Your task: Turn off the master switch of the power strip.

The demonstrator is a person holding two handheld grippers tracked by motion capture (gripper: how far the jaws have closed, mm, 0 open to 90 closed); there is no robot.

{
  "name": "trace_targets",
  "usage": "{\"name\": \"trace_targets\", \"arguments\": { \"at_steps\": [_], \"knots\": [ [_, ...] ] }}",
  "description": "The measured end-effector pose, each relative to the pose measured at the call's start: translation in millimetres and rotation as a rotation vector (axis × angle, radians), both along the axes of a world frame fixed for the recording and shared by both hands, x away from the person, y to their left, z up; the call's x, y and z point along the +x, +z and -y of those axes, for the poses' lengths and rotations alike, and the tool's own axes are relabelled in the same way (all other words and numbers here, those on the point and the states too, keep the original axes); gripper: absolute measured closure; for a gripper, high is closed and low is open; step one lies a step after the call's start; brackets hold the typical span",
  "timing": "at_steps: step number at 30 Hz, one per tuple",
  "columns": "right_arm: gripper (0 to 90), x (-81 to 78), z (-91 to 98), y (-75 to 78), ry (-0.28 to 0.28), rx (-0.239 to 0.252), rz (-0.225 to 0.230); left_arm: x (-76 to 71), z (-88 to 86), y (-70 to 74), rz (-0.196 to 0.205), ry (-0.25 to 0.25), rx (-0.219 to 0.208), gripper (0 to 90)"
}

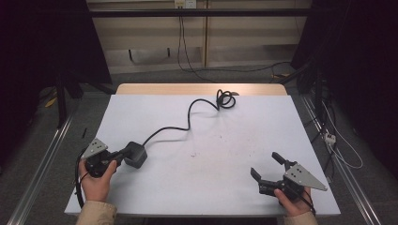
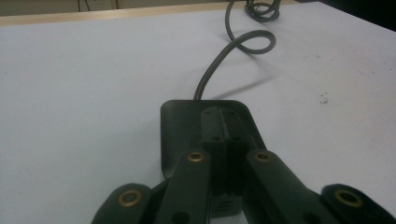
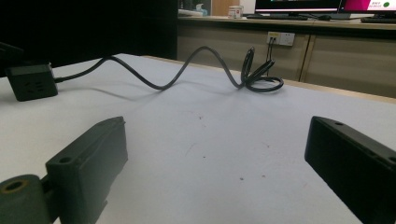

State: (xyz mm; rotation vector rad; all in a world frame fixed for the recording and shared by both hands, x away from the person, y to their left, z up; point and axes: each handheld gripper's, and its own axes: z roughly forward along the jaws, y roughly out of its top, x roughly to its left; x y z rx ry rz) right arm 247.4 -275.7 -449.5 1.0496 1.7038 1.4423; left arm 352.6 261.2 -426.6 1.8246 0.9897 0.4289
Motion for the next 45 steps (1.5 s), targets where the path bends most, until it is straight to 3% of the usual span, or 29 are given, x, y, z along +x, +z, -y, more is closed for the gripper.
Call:
{"name": "trace_targets", "arguments": {
  "at_steps": [45],
  "knots": [
    [5.3, -0.2, -0.4, 0.0, -0.004, 0.001, 0.003, -1.2, 2.0, -0.3, -0.004, 0.016, 0.008, 90.0]
  ]
}}
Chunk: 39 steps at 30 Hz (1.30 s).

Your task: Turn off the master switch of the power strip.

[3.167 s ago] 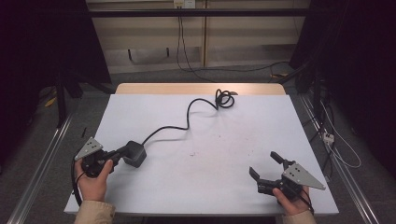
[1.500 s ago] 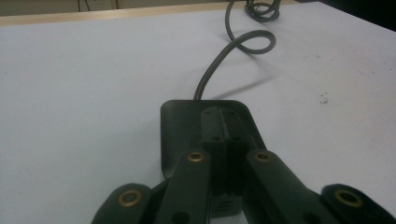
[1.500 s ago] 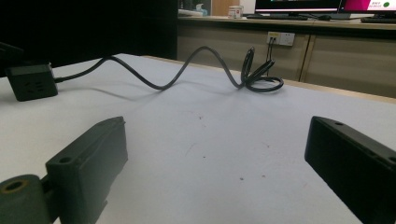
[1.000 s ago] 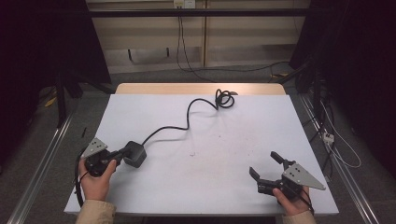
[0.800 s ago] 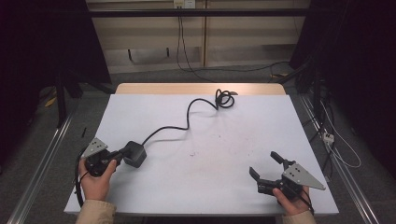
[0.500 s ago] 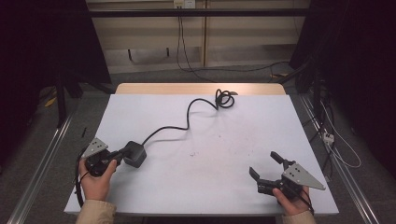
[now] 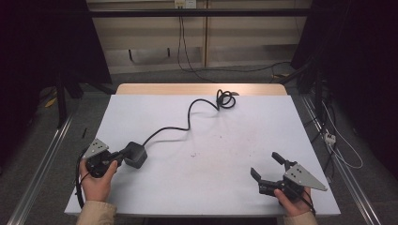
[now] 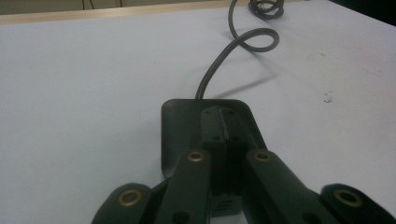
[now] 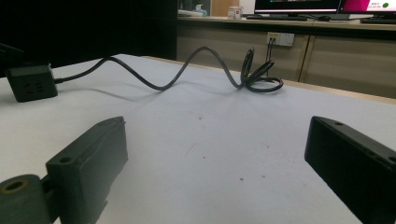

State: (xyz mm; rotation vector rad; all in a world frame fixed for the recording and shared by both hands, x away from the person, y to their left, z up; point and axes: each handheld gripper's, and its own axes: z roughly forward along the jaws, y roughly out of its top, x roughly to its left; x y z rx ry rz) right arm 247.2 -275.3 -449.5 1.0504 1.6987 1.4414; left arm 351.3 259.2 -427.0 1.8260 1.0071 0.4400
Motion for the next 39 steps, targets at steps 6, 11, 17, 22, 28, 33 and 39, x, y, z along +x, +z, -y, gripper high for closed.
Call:
{"name": "trace_targets", "arguments": {
  "at_steps": [6, 11, 17, 22, 28, 33, 39],
  "knots": [
    [5.3, 0.0, 0.0, 0.0, 0.0, 0.0, 0.0, -0.3, -0.1, -0.4, -0.001, 0.004, -0.003, 90.0],
    [5.3, -0.1, 0.3, 0.1, -0.002, 0.0, 0.001, -0.6, 0.4, -0.3, -0.003, 0.009, -0.005, 90.0],
    [5.3, -0.5, 0.3, 0.3, -0.003, 0.001, 0.001, -1.3, 1.3, 0.0, -0.008, 0.017, -0.001, 90.0],
    [5.3, -0.5, 0.2, 0.3, -0.004, 0.0, 0.001, -1.8, 2.0, -0.7, -0.009, 0.023, 0.003, 90.0],
    [5.3, -0.8, 0.3, 0.6, -0.003, -0.001, 0.003, -2.7, 3.7, -0.3, -0.004, 0.03, 0.013, 90.0],
    [5.2, -0.7, 0.5, 0.5, -0.004, 0.0, 0.002, -2.2, 2.2, -1.1, -0.01, 0.031, -0.005, 90.0],
    [5.3, -0.7, 0.5, 0.5, -0.003, -0.001, 0.003, -2.1, 2.7, -0.8, -0.007, 0.031, -0.001, 90.0]
  ]
}}
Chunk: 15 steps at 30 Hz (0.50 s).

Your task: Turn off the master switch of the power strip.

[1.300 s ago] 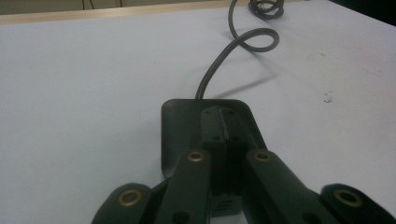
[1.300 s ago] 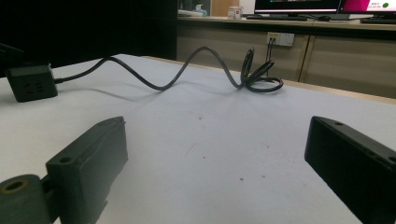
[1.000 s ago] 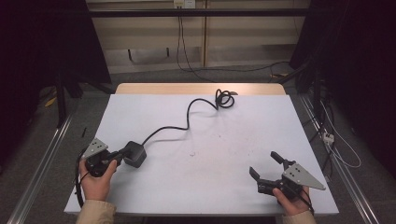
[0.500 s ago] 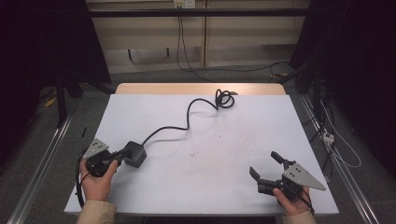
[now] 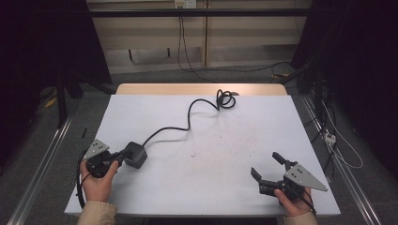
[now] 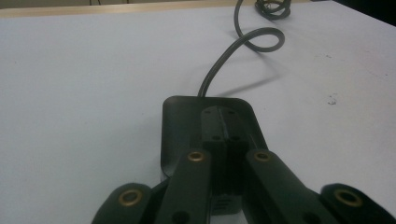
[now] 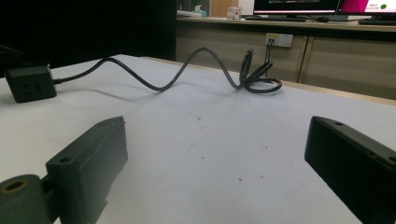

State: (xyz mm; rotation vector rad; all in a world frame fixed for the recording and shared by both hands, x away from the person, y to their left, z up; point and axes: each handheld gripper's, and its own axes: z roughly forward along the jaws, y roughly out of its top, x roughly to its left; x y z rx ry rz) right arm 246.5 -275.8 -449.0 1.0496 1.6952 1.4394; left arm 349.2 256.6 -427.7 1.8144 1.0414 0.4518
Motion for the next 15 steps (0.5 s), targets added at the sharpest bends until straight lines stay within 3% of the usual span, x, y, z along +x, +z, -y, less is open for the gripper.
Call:
{"name": "trace_targets", "arguments": {
  "at_steps": [4, 9, 15],
  "knots": [
    [5.3, 0.1, 0.0, 0.0, 0.0, 0.0, 0.0, 0.1, -0.8, -0.5, -0.006, 0.006, -0.017, 90.0],
    [5.3, 0.4, 0.0, 0.0, 0.0, 0.001, -0.001, 0.0, -0.4, 0.2, -0.003, 0.003, -0.005, 90.0],
    [5.3, 0.3, 0.4, 0.3, 0.001, 0.0, 0.004, 0.6, -1.9, -0.8, -0.006, 0.008, -0.031, 90.0]
  ]
}}
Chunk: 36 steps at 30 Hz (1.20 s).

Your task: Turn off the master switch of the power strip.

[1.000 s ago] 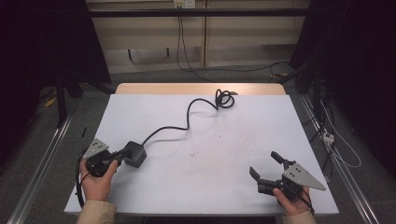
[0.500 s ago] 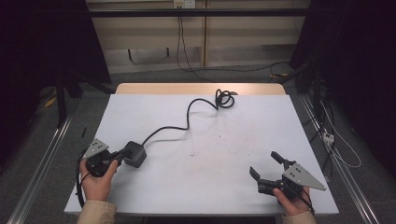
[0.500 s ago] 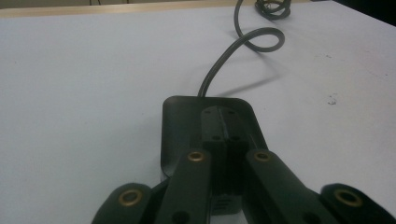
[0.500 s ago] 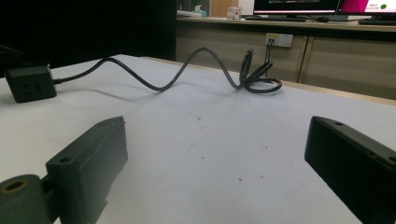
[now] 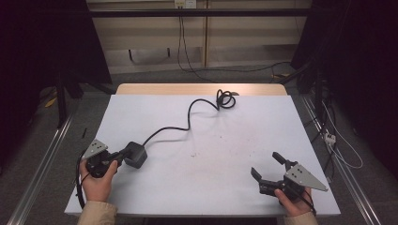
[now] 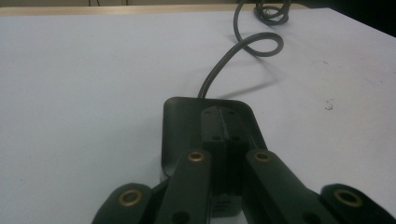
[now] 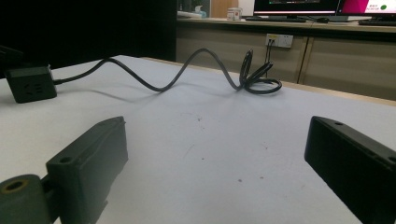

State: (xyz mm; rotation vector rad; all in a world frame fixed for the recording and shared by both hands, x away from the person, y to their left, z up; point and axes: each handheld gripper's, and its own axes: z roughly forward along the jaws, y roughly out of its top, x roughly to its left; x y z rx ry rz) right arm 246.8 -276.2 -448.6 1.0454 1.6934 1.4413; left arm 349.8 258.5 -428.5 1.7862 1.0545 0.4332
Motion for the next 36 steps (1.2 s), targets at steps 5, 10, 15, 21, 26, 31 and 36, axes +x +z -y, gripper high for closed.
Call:
{"name": "trace_targets", "arguments": {
  "at_steps": [5, 10, 15, 21, 26, 31, 36],
  "knots": [
    [5.3, 0.2, -0.2, 0.0, 0.001, -0.001, 0.0, -0.6, 0.4, -0.2, 0.006, 0.003, 0.001, 90.0],
    [5.3, 0.0, 0.0, 0.2, 0.0, 0.003, 0.002, -0.9, 0.3, 0.0, 0.005, 0.009, -0.006, 90.0],
    [5.3, 0.1, -0.2, 0.2, 0.001, 0.0, 0.002, -1.3, -1.2, 1.2, 0.01, 0.013, -0.026, 90.0],
    [5.3, 0.0, 0.0, 0.4, 0.001, 0.001, 0.003, -1.3, -1.5, 1.3, 0.009, 0.012, -0.025, 90.0],
    [5.3, 0.1, -0.4, 0.4, 0.0, -0.001, 0.002, -1.6, -1.2, 1.5, 0.012, 0.014, -0.026, 90.0],
    [5.4, 0.2, -0.4, 0.5, -0.001, -0.002, 0.003, -2.1, -1.6, 1.8, 0.02, 0.02, -0.018, 90.0],
    [5.4, 0.4, -0.5, 0.5, 0.002, -0.002, 0.002, -3.2, -3.2, 3.6, 0.042, 0.017, -0.042, 90.0]
  ]
}}
